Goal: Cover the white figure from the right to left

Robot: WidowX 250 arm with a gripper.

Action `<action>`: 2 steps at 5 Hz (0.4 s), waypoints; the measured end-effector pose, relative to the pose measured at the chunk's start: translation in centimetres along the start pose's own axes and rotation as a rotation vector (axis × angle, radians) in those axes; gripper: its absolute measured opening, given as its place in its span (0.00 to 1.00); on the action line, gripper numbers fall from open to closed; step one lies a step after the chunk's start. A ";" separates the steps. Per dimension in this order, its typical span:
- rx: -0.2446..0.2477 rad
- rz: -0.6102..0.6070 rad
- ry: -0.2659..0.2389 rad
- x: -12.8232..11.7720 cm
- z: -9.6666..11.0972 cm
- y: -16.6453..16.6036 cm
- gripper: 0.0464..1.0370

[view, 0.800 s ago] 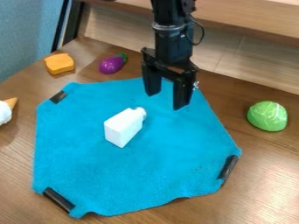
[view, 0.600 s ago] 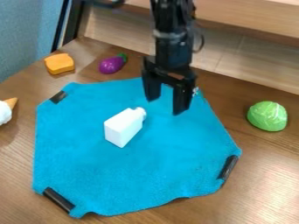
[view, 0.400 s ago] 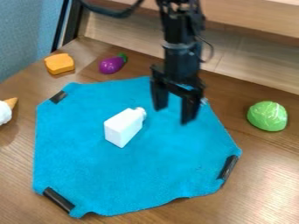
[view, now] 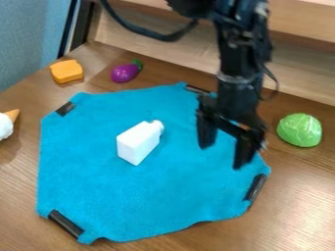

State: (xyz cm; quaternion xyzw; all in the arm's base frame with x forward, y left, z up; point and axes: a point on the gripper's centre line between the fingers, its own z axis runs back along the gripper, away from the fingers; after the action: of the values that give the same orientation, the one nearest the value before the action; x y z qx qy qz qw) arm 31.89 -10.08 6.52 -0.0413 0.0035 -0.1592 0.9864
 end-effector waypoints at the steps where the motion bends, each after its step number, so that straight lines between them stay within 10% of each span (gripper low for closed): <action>1: 0.032 0.070 0.000 -0.4 -0.9 -2.1 0.96; 2: 0.018 0.151 -0.007 -0.8 -1.7 -3.0 0.96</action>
State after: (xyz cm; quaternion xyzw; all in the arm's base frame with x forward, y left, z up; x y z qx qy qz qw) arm 30.18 -12.83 5.08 -0.0326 0.0018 -0.0843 0.9959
